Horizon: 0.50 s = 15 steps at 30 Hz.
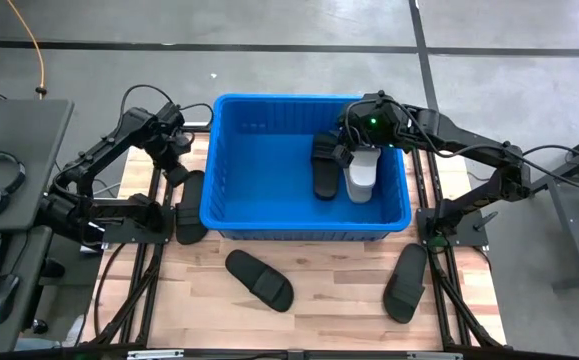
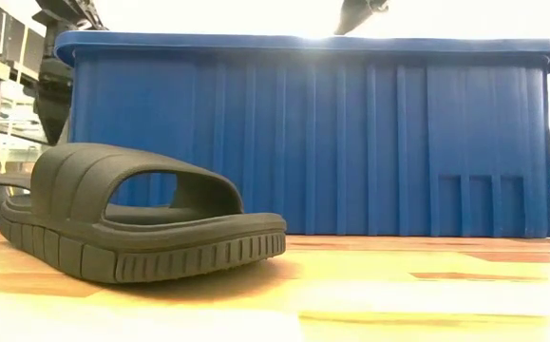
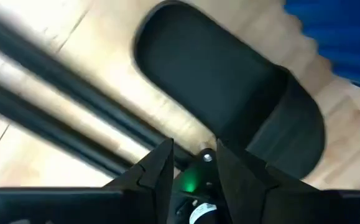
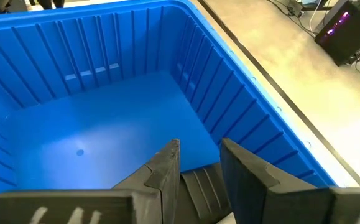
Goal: Pick and place slides into bin
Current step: Put the left black slide into the blue bin
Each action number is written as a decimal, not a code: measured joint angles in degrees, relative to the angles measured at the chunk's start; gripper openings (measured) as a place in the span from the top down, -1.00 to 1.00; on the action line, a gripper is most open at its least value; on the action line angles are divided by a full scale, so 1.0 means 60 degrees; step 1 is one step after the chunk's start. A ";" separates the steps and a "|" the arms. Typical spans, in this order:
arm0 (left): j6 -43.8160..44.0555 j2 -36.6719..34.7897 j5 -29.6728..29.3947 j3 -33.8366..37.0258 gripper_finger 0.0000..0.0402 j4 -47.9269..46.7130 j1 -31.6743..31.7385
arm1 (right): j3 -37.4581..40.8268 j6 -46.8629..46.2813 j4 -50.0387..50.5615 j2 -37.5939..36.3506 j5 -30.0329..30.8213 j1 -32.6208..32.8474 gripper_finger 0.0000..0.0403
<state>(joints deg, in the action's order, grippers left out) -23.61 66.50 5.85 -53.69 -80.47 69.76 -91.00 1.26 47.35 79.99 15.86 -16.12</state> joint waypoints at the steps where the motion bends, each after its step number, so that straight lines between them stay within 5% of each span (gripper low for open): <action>1: -0.0205 0.0000 0.0164 0.0000 0.45 -0.0007 0.0000 | 0.0000 -0.0070 0.0000 0.0000 -0.0004 0.0000 0.48; 15: -0.2589 0.0004 0.0552 0.0546 0.45 0.0558 -0.0004 | 0.0000 -0.0635 -0.0004 0.0000 0.0025 0.0000 0.48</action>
<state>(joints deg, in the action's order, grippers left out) -39.15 66.52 9.17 -50.41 -77.13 69.73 -91.00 -2.55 47.33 79.99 16.01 -16.12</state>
